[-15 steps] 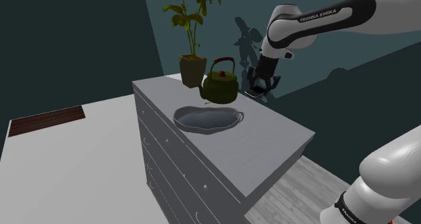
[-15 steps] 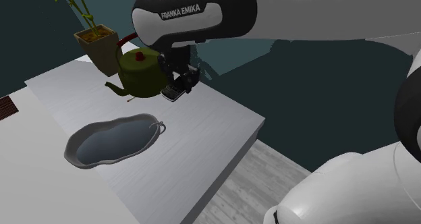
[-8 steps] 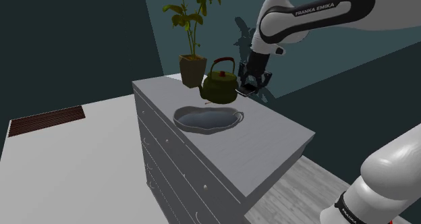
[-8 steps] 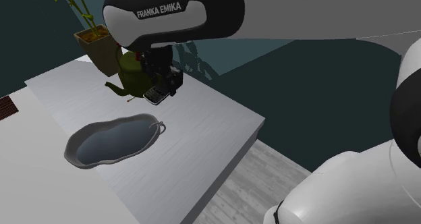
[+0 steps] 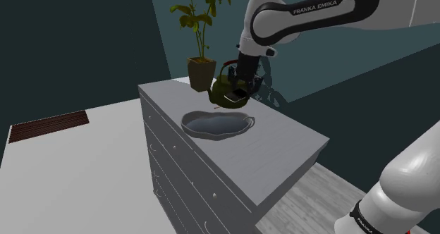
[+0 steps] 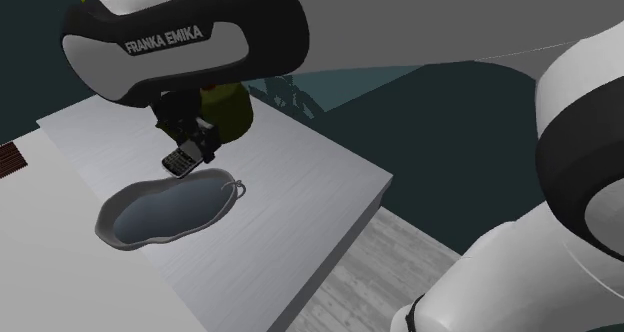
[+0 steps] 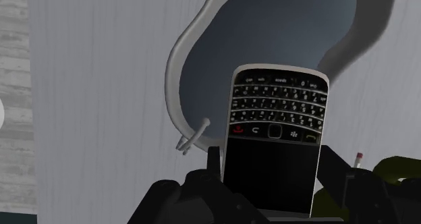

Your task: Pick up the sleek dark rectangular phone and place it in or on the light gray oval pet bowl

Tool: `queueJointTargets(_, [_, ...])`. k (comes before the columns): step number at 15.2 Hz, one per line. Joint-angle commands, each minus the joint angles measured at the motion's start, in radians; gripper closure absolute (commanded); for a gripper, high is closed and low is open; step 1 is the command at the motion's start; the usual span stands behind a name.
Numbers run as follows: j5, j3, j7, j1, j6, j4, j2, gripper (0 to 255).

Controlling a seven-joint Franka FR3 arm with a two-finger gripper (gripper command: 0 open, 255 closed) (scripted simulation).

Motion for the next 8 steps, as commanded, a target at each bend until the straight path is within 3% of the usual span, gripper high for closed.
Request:
queueJointTargets(1, [-0.015,0.031,0.060,0.021,-0.003,0.037,0.034,255])
queueJointTargets(4, [-0.049,0.072,0.147,0.055,-0.015,0.111,0.100,255])
queueJointTargets(8, [-0.053,0.072,0.149,0.057,0.038,0.067,0.109,255])
